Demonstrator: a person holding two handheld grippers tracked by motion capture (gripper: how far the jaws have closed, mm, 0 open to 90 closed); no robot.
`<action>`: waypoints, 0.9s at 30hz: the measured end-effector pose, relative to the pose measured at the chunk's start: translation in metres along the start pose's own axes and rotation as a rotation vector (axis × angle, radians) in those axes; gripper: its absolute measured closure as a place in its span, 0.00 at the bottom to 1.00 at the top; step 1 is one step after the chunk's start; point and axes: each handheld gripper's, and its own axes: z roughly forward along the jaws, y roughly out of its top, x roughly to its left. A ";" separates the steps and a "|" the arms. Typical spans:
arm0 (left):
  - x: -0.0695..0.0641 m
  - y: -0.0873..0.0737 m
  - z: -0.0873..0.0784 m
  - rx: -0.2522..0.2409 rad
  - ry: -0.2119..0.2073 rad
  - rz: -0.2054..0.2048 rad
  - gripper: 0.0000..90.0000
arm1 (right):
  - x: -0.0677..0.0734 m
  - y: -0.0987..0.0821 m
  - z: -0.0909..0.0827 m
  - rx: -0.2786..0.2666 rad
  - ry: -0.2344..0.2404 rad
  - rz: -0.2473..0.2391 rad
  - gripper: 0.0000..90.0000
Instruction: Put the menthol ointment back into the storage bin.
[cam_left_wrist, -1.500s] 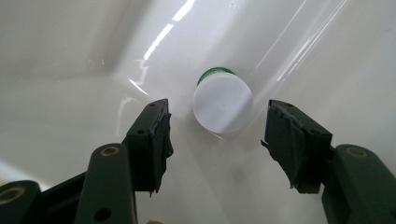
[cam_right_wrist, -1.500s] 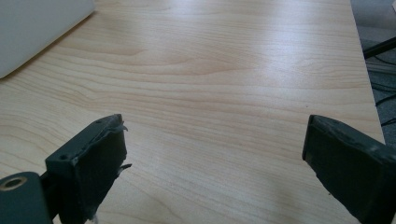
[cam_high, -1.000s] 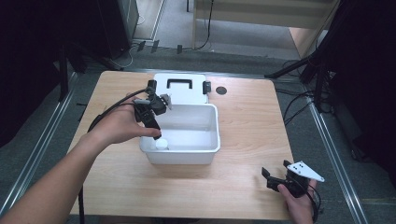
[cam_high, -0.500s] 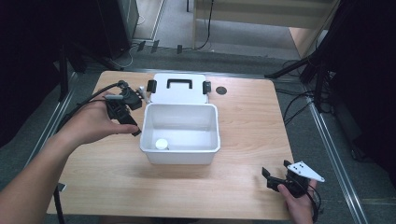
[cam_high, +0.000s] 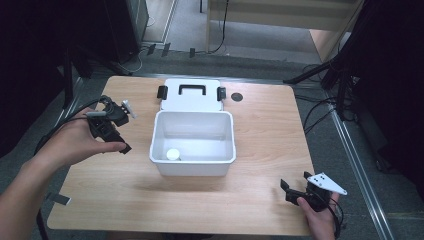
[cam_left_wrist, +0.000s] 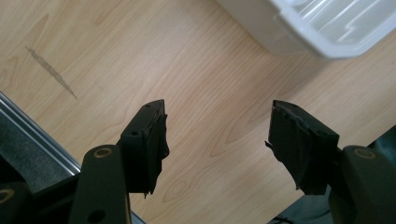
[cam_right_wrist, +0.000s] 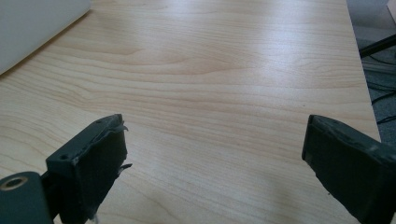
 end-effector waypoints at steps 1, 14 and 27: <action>0.002 -0.003 0.001 0.002 -0.001 -0.003 0.42 | 0.000 0.000 0.000 0.000 -0.001 -0.001 0.08; 0.012 -0.036 0.030 -0.014 -0.013 -0.087 0.35 | 0.000 0.000 0.000 0.002 -0.004 0.006 0.08; 0.021 -0.065 0.067 -0.099 -0.001 -0.215 0.26 | 0.000 0.000 0.000 0.001 -0.009 0.006 0.08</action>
